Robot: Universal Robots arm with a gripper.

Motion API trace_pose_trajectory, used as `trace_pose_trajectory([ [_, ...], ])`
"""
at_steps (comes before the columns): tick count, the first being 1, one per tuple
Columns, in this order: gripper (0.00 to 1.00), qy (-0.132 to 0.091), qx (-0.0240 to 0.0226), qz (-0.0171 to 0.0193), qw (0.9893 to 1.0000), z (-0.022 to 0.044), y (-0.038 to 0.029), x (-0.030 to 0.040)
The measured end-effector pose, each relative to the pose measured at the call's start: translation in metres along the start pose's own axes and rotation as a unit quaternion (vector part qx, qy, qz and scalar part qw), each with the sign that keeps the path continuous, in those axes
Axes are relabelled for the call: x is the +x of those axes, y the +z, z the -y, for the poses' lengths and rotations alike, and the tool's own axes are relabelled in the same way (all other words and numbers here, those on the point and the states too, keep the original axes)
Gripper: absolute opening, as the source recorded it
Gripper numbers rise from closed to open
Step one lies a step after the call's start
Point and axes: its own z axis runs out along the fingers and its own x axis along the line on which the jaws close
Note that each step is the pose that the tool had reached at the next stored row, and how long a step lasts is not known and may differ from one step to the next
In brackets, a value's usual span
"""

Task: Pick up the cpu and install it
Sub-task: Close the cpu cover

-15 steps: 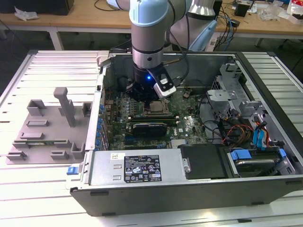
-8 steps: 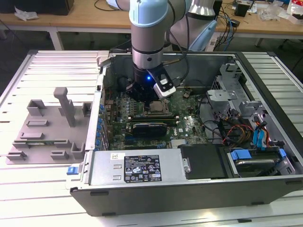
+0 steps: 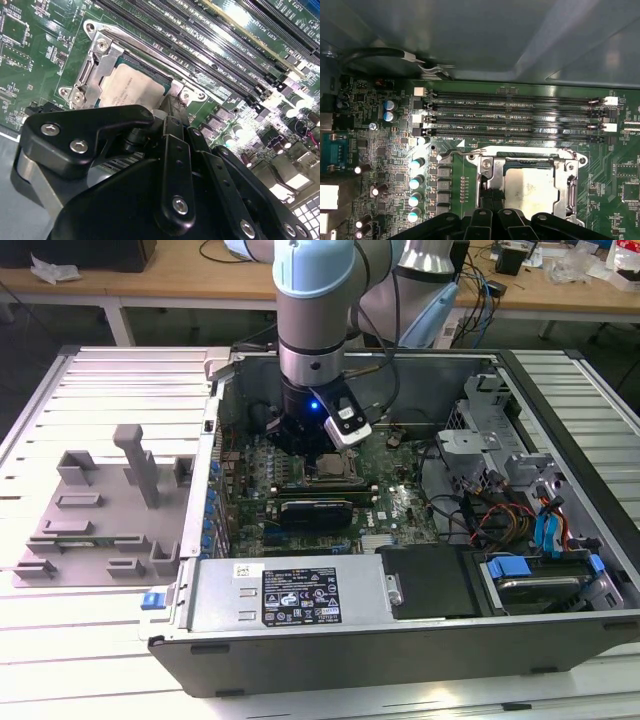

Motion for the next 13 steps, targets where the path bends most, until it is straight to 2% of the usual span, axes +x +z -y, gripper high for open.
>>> trace_pose_trajectory([
  [5,0.11,0.0,0.0002,0.0001,1.0,-0.0001,-0.0061,-0.0002],
  [10,0.11,0.0,0.0003,-0.0001,1.0,0.001,-0.0014,0.0],
  [13,0.11,0.0,0.0003,0.0,1.0,0.0039,-0.0007,0.0001],
])
